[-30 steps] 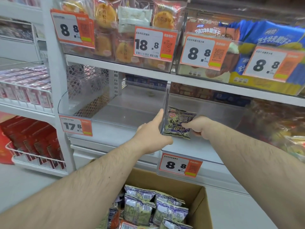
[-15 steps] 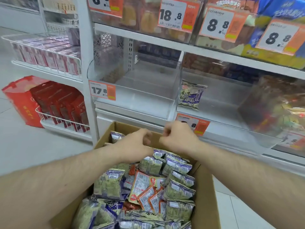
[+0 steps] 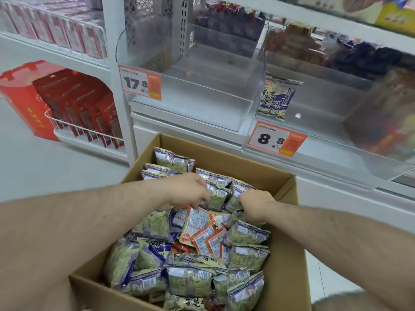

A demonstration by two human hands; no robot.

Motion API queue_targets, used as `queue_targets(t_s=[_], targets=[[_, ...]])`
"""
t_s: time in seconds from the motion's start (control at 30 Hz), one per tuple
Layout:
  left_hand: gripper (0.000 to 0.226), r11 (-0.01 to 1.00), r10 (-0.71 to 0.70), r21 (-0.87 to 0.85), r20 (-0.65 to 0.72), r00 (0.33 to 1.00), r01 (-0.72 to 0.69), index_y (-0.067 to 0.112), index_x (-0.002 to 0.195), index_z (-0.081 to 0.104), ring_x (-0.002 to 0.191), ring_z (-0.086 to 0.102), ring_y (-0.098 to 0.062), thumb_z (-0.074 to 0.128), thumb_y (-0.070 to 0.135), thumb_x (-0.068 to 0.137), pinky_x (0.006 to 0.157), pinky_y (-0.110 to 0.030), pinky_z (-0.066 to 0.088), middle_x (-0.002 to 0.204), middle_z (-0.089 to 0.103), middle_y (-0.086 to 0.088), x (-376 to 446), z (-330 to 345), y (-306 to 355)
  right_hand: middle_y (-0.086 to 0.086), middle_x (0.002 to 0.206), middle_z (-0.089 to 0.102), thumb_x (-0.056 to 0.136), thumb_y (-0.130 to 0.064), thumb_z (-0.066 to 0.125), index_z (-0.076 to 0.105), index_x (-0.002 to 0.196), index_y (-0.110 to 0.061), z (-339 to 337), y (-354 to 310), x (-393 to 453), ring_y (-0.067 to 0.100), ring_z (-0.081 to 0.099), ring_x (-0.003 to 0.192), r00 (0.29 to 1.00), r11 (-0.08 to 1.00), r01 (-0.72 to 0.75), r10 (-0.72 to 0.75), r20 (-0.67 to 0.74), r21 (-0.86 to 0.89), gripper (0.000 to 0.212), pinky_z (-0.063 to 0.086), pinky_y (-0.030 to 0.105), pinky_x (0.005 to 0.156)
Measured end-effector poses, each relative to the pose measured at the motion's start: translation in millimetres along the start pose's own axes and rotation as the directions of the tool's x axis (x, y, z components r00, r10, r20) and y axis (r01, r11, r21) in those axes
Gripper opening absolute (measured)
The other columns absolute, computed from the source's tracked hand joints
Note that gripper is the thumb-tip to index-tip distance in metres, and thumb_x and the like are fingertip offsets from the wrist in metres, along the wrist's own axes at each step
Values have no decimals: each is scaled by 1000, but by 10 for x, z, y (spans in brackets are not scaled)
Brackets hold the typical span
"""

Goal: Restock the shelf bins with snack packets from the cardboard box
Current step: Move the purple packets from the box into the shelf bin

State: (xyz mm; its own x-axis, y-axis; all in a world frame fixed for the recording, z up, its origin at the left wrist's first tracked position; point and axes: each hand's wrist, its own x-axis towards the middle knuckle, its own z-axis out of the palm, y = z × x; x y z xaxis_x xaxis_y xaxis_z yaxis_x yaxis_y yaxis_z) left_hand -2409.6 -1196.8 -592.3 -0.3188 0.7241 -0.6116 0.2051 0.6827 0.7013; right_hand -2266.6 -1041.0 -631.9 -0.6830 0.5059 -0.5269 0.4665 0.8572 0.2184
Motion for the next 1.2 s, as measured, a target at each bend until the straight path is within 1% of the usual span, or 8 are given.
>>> queue_targets(t_s=[0.2, 0.33, 0.43, 0.6, 0.67, 0.83, 1.03, 1.2], targets=[[81, 728, -360, -499, 305, 882, 470, -8, 110, 50, 87, 63, -47, 55, 70, 86, 72, -56, 56, 102, 63, -33, -27, -61, 14, -1, 77, 54, 84, -24, 55, 50, 79, -17, -567, -308, -396, 27, 55, 75, 861, 942, 299, -198, -469, 150, 10, 43, 34, 62], [34, 691, -253, -640, 220, 942, 335, 1, 100, 61, 81, 70, -35, 70, 31, 87, 76, -46, 62, 97, 70, -23, 31, -96, 15, -7, 71, 51, 79, -24, 60, 55, 76, -16, -571, -465, -571, 22, 52, 67, 622, 760, 634, -393, -677, 141, 9, 43, 35, 67], [14, 759, -245, -615, 39, 969, 217, -4, 106, 56, 61, 70, -24, 53, -1, 92, 53, -35, 60, 78, 71, -17, 62, -119, -30, -7, 82, 61, 82, -46, 66, 61, 89, -21, -492, -342, -400, 16, 57, 75, 771, 714, 580, -328, -545, 392, 27, 46, 32, 69], [13, 855, -259, -491, -119, 958, 170, -1, 103, 55, 72, 69, -28, 57, -6, 91, 75, -43, 60, 88, 67, -18, 45, -187, -127, 6, 96, 65, 89, -37, 63, 57, 99, -15, 170, 98, 210, 24, 62, 87, 998, 923, 62, -49, -45, 380, 24, 51, 35, 71], [13, 882, -269, -440, -173, 948, 170, -1, 97, 52, 63, 64, -24, 61, -7, 90, 58, -32, 55, 83, 58, -15, 40, -189, -134, 7, 103, 63, 87, -35, 66, 52, 119, -13, 488, 143, 328, 24, 63, 93, 988, 954, -44, -2, 154, 298, 42, 51, 34, 72], [53, 913, -224, -386, -199, 954, 134, 2, 133, 44, 92, 51, -22, 67, -8, 86, 92, -37, 39, 108, 55, -14, 131, -201, -201, 12, 132, 52, 74, -35, 77, 38, 139, -16, 925, 54, 457, 33, 54, 119, 951, 940, -198, 117, 285, 277, 78, 48, 37, 93], [67, 910, -195, -401, -190, 962, 105, 4, 143, 34, 130, 41, -32, 66, -9, 85, 112, -45, 30, 144, 43, -21, 176, -189, -249, 10, 137, 45, 83, -36, 67, 50, 134, -18, 950, -62, 382, 31, 40, 129, 970, 994, -79, 93, 223, -71, 57, 32, 43, 107], [38, 888, -203, -445, -159, 966, 113, 3, 119, 49, 90, 51, -22, 62, -12, 87, 96, -39, 37, 104, 56, -13, 75, -241, -235, 5, 109, 62, 87, -23, 63, 51, 116, -17, 474, -114, 150, 24, 59, 90, 978, 997, 71, -67, 199, -11, 32, 54, 38, 80]])
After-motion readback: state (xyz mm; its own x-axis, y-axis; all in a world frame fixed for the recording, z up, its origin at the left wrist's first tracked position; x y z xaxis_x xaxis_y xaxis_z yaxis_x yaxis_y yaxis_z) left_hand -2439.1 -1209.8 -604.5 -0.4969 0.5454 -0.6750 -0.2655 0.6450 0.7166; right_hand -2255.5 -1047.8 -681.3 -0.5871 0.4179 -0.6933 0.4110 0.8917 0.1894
